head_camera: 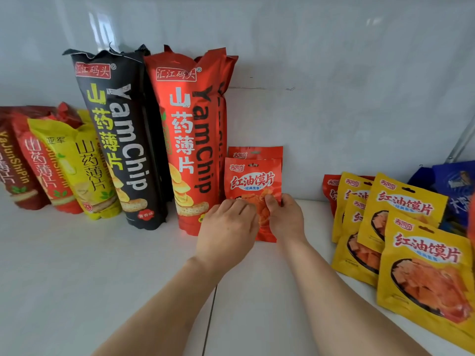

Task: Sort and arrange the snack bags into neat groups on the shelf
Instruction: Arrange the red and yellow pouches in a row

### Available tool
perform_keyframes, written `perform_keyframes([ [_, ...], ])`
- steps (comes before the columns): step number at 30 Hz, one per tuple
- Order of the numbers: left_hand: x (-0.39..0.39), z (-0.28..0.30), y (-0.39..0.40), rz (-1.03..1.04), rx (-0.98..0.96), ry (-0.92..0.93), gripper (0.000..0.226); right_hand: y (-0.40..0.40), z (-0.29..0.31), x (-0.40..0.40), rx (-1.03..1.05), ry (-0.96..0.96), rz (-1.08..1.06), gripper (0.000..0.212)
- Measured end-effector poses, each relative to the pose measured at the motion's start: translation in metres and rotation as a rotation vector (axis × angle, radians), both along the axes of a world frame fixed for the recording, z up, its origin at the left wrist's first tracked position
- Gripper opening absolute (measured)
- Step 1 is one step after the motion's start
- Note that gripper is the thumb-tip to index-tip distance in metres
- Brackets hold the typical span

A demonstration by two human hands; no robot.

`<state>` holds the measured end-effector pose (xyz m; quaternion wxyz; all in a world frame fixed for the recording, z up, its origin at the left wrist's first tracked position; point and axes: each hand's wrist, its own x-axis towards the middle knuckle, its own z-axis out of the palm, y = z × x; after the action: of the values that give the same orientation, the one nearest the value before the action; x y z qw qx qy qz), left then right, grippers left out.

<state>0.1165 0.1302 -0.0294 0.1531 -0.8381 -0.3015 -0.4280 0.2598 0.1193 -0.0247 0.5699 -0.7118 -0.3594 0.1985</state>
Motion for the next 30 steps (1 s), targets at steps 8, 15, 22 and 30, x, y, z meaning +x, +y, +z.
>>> perform_keyframes([
  [8, 0.003, 0.001, 0.0, -0.016, -0.024, 0.009, 0.014, -0.006, 0.006, -0.005, -0.016, 0.0, 0.015, 0.036],
  [15, 0.02, -0.002, -0.011, -0.05, 0.016, 0.101, 0.019, -0.063, 0.026, 0.008, -0.033, -0.121, -0.005, 0.039],
  [22, 0.086, 0.003, -0.057, -0.182, -0.155, 0.073, 0.03, -0.175, 0.03, 0.076, -0.017, -0.385, -0.196, 0.034],
  [30, 0.162, 0.015, -0.09, -0.159, -1.036, -0.223, 0.048, -0.23, -0.004, 0.126, -0.333, -0.472, -0.457, 0.047],
])
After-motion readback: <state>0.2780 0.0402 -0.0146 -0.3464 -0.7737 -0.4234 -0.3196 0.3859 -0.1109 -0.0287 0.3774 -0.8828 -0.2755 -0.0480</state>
